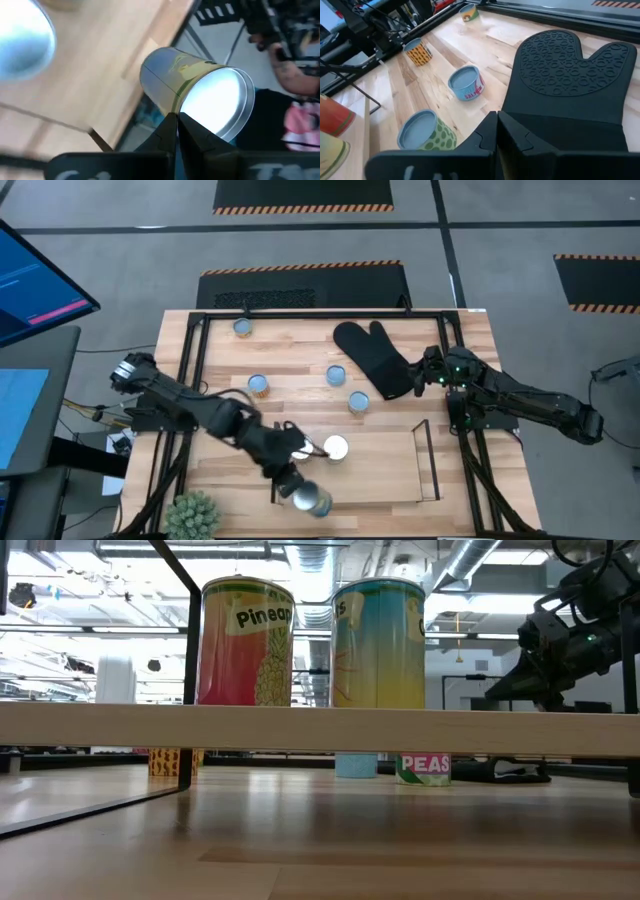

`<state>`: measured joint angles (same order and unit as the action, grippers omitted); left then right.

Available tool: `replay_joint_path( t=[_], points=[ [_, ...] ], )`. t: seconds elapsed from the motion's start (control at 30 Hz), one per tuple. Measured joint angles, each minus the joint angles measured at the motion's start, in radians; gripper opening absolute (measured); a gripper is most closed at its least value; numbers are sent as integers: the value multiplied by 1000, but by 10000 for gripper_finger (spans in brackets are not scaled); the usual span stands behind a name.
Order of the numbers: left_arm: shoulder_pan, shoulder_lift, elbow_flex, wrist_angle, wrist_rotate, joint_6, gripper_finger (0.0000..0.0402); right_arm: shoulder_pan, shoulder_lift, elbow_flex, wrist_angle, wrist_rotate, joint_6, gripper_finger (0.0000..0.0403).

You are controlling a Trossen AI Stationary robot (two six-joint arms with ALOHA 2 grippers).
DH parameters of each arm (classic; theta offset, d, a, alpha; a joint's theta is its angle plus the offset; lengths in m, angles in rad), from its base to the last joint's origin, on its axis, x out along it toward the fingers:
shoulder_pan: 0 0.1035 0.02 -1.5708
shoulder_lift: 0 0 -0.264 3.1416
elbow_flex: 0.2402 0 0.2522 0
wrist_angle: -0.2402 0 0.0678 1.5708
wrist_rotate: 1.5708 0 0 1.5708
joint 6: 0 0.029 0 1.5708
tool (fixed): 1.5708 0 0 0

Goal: Pick and place cans onto a shelf
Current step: Put the canned peas on the shelf

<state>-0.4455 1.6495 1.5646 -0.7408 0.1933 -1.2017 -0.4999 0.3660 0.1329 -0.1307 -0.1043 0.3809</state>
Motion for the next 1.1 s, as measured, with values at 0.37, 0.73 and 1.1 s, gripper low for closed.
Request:
replay_joint_path(
  t=[0.37,0.73,1.1],
  points=[
    [72,76,-1,-7,16,236,0,0,0,0,1,0,0,33],
    [71,94,5,-76,-62,300,0,0,0,0,-3,4,3,33],
    [55,102,182,-326,-162,352,0,0,0,0,-14,8,2,33]
  ],
)
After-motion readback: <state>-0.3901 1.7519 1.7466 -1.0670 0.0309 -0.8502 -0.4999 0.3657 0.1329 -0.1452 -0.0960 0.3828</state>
